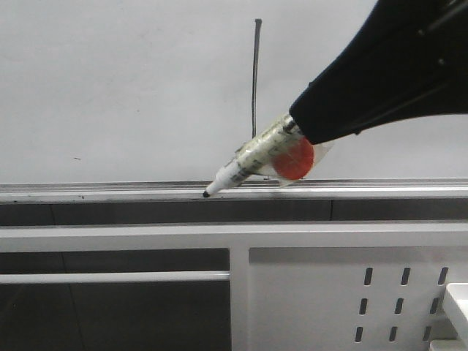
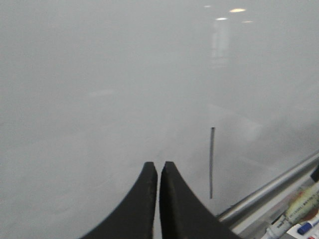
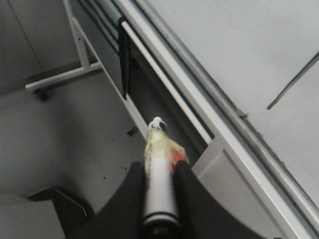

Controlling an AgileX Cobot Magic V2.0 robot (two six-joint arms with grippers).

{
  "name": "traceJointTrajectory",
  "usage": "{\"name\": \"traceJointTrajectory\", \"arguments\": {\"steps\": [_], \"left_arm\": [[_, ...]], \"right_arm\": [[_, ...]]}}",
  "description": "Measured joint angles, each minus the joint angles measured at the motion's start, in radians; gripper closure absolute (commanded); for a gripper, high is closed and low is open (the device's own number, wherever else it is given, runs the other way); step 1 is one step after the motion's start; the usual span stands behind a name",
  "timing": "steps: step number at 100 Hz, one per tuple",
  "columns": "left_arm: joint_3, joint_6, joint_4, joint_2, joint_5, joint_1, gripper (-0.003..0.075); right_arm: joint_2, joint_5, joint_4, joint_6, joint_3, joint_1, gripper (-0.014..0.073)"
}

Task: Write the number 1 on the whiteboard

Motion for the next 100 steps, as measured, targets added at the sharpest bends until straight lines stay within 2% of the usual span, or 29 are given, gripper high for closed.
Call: {"name": "traceJointTrajectory", "arguments": {"steps": [8,12,30,36,72,100], "left_arm": [[0.000,-0.011,0.124,0.044,-0.047,-0.021,0.0716],[0.000,-0.012,0.186,0.074,-0.056,-0.033,0.0681],[-0.007,-0.013,0.347,0.244,-0.113,-0.071,0.0420],[-0.025,-0.013,0.361,0.301,-0.127,-0.074,0.0379],[-0.199,-0.013,0.476,0.601,-0.216,-0.077,0.0374],[-0.242,-0.013,0.486,0.689,-0.293,-0.077,0.0389]], "right_arm": [[0.002,0.096,-0.024,0.000,-0.045,0.005,0.0663],[0.006,0.135,-0.034,0.000,-0.071,0.006,0.0663],[0.034,0.277,-0.049,0.000,-0.181,0.006,0.0663],[0.046,0.305,-0.049,0.000,-0.213,0.006,0.0663],[0.168,0.402,-0.051,0.000,-0.382,0.039,0.0663],[0.200,0.409,-0.051,-0.002,-0.431,0.067,0.0663]]}}
